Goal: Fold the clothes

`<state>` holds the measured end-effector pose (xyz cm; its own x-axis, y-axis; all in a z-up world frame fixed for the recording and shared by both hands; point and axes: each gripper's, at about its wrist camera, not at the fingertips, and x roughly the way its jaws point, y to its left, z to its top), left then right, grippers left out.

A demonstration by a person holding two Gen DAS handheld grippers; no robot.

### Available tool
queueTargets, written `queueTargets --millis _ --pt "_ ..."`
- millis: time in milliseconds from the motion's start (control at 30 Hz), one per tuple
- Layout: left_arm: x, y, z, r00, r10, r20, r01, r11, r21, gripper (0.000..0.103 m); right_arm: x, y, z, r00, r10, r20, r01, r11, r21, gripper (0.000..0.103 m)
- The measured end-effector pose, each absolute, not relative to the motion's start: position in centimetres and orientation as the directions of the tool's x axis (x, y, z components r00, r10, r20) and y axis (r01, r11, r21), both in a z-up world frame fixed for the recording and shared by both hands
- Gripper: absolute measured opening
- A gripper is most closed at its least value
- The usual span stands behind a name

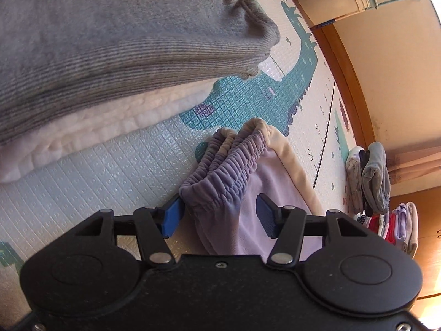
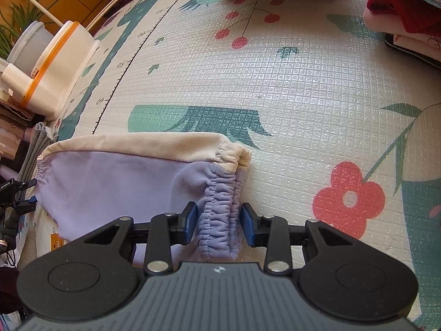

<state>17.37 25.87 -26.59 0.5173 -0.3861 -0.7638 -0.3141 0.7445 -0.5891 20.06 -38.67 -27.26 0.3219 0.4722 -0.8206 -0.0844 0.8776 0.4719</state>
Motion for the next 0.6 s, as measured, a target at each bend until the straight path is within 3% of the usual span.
queueTargets --millis 67,167,600 --pt "17.5 25.6 -26.5 0.512 -0.378 -0.772 -0.308 0.758 -0.575 0.033 20.1 -38.6 -27.3 0.322 0.472 -0.821 -0.087 0.878 0.471 0.037" --pt "17.5 25.0 -25.8 0.512 -0.362 -0.779 -0.282 0.786 -0.551 0.025 20.0 -38.7 -27.2 0.321 0.475 -0.82 -0.089 0.877 0.473 0.037" --pt "20.6 12.6 -13.7 0.488 -0.381 -0.785 0.109 0.919 -0.378 0.022 20.4 -40.0 -27.7 0.305 0.536 -0.787 -0.046 0.834 0.55 0.038"
